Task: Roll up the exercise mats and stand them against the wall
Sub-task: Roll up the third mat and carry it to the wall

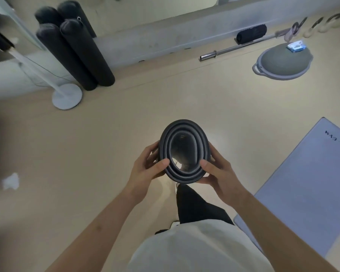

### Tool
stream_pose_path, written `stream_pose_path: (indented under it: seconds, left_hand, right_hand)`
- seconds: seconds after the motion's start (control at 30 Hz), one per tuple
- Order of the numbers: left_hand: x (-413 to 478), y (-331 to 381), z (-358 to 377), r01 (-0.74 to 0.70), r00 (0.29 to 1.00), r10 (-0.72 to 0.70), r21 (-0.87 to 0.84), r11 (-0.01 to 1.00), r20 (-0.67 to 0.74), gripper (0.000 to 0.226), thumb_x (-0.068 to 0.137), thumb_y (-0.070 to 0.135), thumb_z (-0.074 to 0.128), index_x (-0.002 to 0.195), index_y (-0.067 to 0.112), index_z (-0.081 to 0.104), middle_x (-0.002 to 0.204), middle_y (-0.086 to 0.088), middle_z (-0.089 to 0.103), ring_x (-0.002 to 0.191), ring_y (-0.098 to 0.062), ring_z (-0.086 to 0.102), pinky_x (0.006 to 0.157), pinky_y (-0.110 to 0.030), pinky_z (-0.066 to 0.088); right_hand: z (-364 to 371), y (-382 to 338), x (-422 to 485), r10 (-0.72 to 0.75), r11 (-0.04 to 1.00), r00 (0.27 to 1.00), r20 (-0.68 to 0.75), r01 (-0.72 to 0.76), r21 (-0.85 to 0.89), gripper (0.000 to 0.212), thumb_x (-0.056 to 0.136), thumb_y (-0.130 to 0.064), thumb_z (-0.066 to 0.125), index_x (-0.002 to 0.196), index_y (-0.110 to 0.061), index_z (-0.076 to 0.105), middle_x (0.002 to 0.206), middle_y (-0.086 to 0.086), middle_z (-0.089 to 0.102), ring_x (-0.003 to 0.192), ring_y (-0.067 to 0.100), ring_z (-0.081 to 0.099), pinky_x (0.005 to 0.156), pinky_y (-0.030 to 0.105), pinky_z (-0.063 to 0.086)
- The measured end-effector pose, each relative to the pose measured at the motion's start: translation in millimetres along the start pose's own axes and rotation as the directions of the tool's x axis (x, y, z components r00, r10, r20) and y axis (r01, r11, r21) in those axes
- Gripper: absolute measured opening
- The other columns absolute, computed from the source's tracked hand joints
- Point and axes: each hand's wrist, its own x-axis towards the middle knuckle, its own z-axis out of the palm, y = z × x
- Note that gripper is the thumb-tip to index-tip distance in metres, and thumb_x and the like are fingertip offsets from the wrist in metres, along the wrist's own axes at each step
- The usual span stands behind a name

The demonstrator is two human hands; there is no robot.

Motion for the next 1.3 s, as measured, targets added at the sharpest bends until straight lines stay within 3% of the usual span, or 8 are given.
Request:
stream_pose_path:
  seconds: [0.1, 0.3, 0.6, 0.77, 0.93, 1.1, 1.3]
  left_hand:
    - [58, 26, -12, 0.053, 0.998, -0.053, -0.001, 0.999, -0.033, 0.067, 0.082, 0.036, 0.077, 0.145, 0.029, 0.054, 0.132, -0.003, 0.071, 0.122, -0.025, 0.068, 0.103, -0.052, 0.056]
    - [161, 87, -47, 0.146, 0.985, -0.150, -0.049, 0.988, -0.089, 0.076, 0.073, 0.051, 0.082, 0.141, 0.034, 0.055, 0.135, -0.003, 0.069, 0.128, -0.029, 0.064, 0.107, -0.063, 0.050]
    - [287, 152, -127, 0.096, 0.964, -0.161, -0.287, 0.953, -0.210, 0.056, 0.087, 0.028, 0.072, 0.140, 0.020, 0.054, 0.133, -0.016, 0.067, 0.126, -0.037, 0.064, 0.103, -0.065, 0.053]
    - [385, 193, -195, 0.070, 0.964, -0.141, -0.297, 0.952, -0.226, 0.056, 0.085, 0.030, 0.074, 0.138, 0.027, 0.058, 0.129, -0.013, 0.070, 0.121, -0.036, 0.065, 0.100, -0.061, 0.055]
    - [475, 248, -252, 0.070, 0.969, -0.132, -0.279, 0.958, -0.209, 0.057, 0.084, 0.036, 0.075, 0.138, 0.034, 0.058, 0.132, -0.001, 0.070, 0.123, -0.025, 0.067, 0.096, -0.050, 0.060]
    - [568, 306, -293, 0.085, 0.967, -0.147, -0.282, 0.956, -0.206, 0.055, 0.086, 0.032, 0.075, 0.138, 0.030, 0.059, 0.133, 0.000, 0.070, 0.121, -0.023, 0.068, 0.086, -0.043, 0.062]
    - [690, 339, -324, 0.124, 0.931, -0.221, -0.315, 0.941, -0.292, 0.050, 0.086, 0.035, 0.075, 0.134, 0.032, 0.060, 0.132, -0.003, 0.069, 0.124, -0.026, 0.065, 0.098, -0.057, 0.058]
  right_hand:
    - [1, -22, 65, 0.042, 0.999, 0.999, 0.004, -0.042, 0.003, 0.066, 0.098, -0.014, 0.066, 0.155, -0.035, 0.043, 0.147, 0.001, 0.060, 0.129, 0.029, 0.063, 0.093, 0.065, 0.057]
    - [12, -94, 194, 0.132, 0.991, 0.988, 0.080, -0.131, -0.021, 0.068, 0.092, -0.021, 0.072, 0.153, -0.038, 0.047, 0.146, 0.000, 0.061, 0.125, 0.025, 0.066, 0.082, 0.047, 0.063]
    - [75, -181, 384, 0.221, 0.963, 0.952, 0.211, -0.180, -0.199, 0.068, 0.087, -0.025, 0.075, 0.148, -0.043, 0.050, 0.142, -0.010, 0.063, 0.122, 0.014, 0.067, 0.080, 0.040, 0.063]
    - [117, -206, 504, 0.265, 0.953, 0.945, 0.190, -0.227, -0.202, 0.065, 0.092, -0.020, 0.074, 0.149, -0.041, 0.051, 0.144, -0.002, 0.063, 0.129, 0.025, 0.063, 0.082, 0.047, 0.063]
    - [154, -243, 608, 0.280, 0.944, 0.949, 0.145, -0.245, -0.220, 0.061, 0.097, -0.012, 0.068, 0.149, -0.040, 0.051, 0.139, 0.002, 0.066, 0.129, 0.031, 0.062, 0.099, 0.067, 0.052]
    - [175, -282, 702, 0.278, 0.949, 0.954, 0.109, -0.255, -0.188, 0.066, 0.091, -0.013, 0.071, 0.150, -0.036, 0.052, 0.138, 0.010, 0.066, 0.126, 0.039, 0.063, 0.098, 0.072, 0.050]
    - [174, -310, 838, 0.323, 0.936, 0.936, 0.141, -0.294, -0.194, 0.070, 0.092, -0.011, 0.072, 0.153, -0.035, 0.048, 0.142, 0.009, 0.064, 0.124, 0.038, 0.065, 0.096, 0.068, 0.054]
